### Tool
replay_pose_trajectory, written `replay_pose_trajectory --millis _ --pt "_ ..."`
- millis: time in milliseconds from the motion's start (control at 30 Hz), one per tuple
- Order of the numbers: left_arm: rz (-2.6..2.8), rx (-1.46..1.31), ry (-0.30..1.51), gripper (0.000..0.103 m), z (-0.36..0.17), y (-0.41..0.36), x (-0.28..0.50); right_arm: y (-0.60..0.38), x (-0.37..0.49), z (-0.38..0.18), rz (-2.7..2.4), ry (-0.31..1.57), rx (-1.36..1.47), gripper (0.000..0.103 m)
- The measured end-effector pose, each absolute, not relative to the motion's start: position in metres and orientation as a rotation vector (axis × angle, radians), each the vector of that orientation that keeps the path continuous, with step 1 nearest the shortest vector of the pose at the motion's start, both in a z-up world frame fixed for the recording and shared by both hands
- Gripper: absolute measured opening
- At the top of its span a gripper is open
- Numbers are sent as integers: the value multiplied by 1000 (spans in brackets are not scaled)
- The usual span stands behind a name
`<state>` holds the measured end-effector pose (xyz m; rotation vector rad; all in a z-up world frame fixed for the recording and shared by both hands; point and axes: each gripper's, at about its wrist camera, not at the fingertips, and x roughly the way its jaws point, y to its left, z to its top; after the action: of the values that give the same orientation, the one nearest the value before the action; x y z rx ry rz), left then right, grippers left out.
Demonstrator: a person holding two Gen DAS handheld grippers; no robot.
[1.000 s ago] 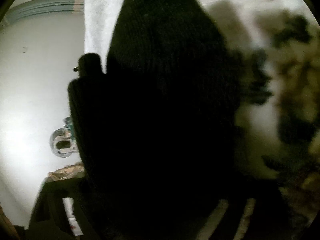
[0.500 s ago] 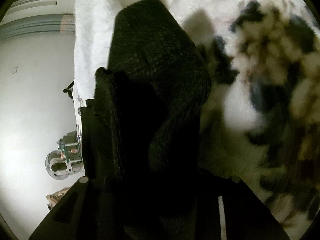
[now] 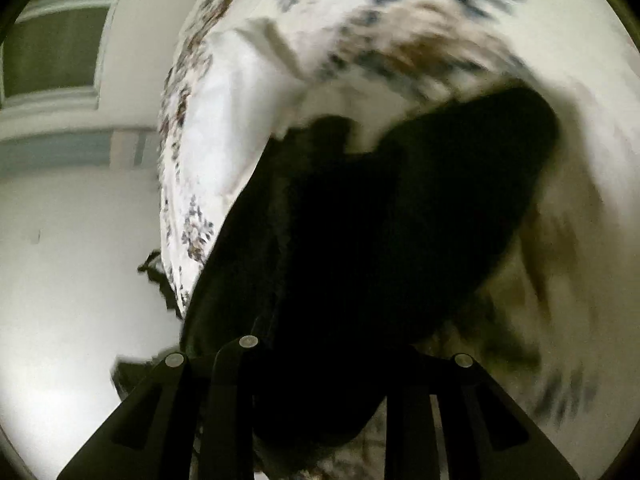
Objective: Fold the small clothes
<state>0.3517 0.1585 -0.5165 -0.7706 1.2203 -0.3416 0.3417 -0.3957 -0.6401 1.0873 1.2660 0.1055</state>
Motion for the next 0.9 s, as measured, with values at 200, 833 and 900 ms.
replay_pose_trajectory --millis 200,833,900 --pt "-432 -640 1490 22 -576 153 345 -349 216 -657 -24 1371 1164 25" --pt "-410 -681 1536 39 -576 171 313 -423 192 -625 -58 1620 955 62" --pt "-370 -684 1506 39 -574 185 302 -424 219 -616 -41 1581 879 66"
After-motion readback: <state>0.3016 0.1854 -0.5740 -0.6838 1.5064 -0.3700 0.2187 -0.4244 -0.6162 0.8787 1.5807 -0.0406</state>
